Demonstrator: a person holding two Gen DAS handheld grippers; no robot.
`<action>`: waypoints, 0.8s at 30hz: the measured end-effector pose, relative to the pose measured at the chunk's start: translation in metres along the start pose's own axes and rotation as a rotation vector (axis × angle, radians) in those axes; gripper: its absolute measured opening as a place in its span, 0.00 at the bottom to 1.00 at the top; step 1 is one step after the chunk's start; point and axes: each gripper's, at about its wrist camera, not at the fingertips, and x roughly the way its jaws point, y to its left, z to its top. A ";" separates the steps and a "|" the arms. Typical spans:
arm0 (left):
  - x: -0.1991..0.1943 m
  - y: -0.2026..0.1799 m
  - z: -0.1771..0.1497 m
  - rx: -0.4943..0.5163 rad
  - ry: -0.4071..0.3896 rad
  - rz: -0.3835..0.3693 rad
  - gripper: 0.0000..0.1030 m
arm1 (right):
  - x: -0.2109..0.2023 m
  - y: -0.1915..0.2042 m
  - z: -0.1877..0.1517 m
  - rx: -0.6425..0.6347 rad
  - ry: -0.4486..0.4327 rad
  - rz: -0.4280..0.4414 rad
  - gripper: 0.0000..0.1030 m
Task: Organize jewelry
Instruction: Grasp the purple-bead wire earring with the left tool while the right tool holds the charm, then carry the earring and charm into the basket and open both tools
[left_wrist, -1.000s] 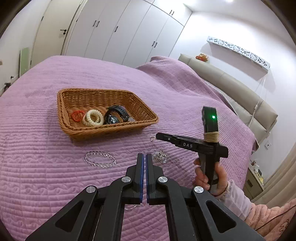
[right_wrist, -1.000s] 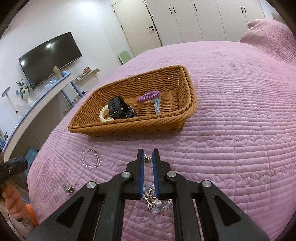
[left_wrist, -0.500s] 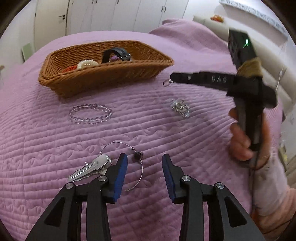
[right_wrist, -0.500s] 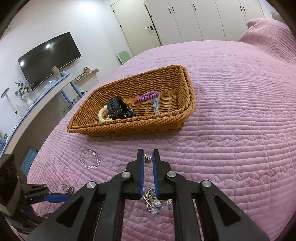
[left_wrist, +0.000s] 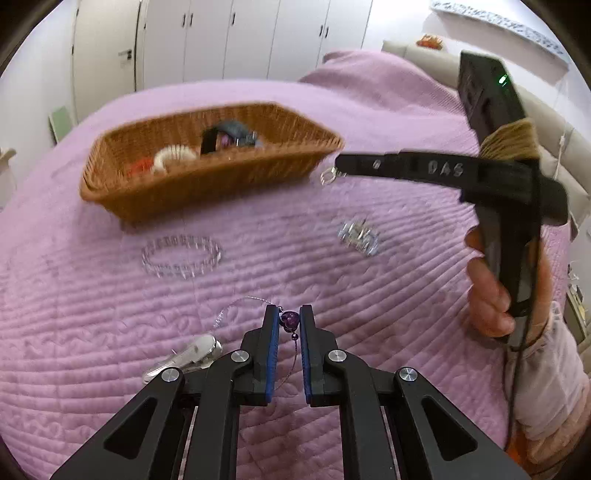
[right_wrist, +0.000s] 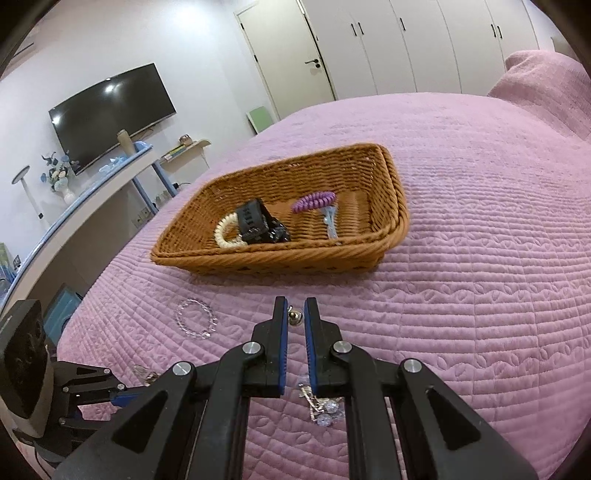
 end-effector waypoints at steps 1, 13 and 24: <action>-0.006 -0.001 0.001 0.005 -0.013 -0.005 0.11 | -0.002 0.001 0.001 -0.002 -0.006 0.005 0.11; -0.079 0.035 0.068 -0.044 -0.207 -0.105 0.11 | -0.041 0.021 0.022 -0.026 -0.089 0.025 0.11; -0.031 0.105 0.160 -0.147 -0.237 -0.078 0.11 | 0.003 0.019 0.092 -0.017 -0.060 -0.055 0.11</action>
